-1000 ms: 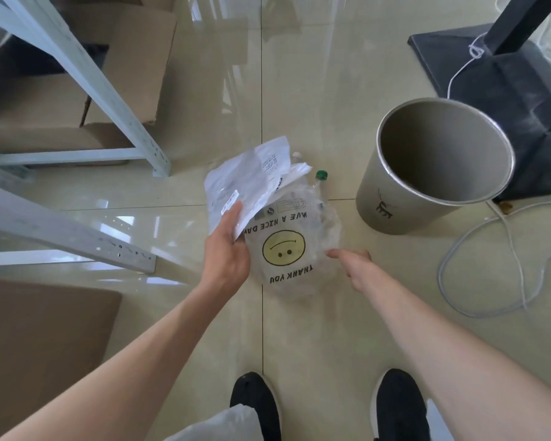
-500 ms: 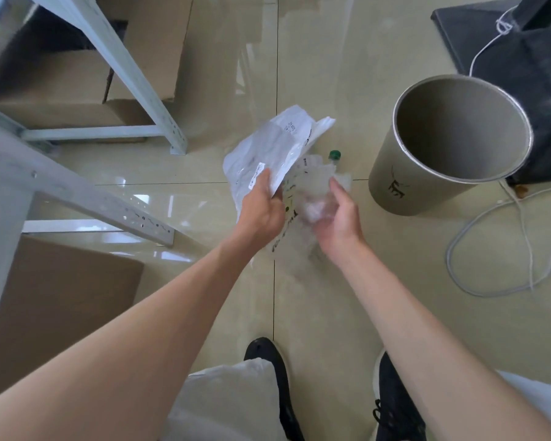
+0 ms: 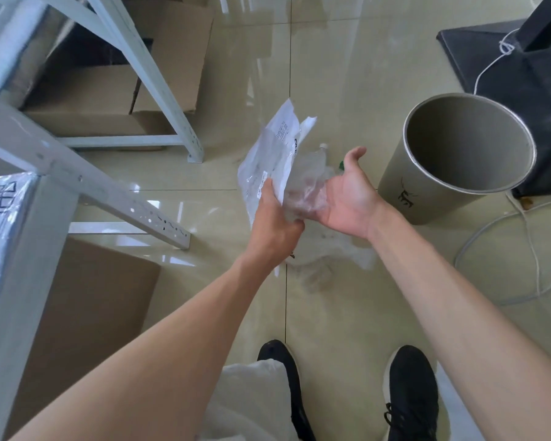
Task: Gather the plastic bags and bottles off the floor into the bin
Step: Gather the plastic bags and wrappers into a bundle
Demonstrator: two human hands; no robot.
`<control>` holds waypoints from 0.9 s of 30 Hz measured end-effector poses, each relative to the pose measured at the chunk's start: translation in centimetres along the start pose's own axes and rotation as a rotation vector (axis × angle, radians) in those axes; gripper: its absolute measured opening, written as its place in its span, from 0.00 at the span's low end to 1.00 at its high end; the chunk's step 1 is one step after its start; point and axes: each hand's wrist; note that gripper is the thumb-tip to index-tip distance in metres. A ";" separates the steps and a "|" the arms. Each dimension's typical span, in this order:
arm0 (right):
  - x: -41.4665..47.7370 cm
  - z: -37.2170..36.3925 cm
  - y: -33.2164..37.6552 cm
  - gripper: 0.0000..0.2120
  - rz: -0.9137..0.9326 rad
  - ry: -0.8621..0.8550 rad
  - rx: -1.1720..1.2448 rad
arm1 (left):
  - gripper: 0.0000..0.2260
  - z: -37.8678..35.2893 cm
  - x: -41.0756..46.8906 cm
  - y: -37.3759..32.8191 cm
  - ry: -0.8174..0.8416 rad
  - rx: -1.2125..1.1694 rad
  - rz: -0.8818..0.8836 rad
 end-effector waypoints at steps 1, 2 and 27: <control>0.0 -0.3 0.1 0.56 -0.007 0.031 -0.021 | 0.29 0.0 0.0 0.1 -0.039 0.021 -0.003; 0.0 -0.7 0.2 0.56 -0.005 0.041 -0.053 | 0.28 0.2 0.1 0.2 -0.074 0.028 0.004; 8.6 17.0 -6.2 0.37 -0.009 -1.181 -1.128 | 0.32 2.5 4.2 6.4 -0.301 0.043 0.134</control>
Point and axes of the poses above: each hand's wrist, its own x-axis towards the middle knuckle, its own z-axis out of the back of the hand, y = z × x, and after that the axes turned 5 degrees about -y, right-handed
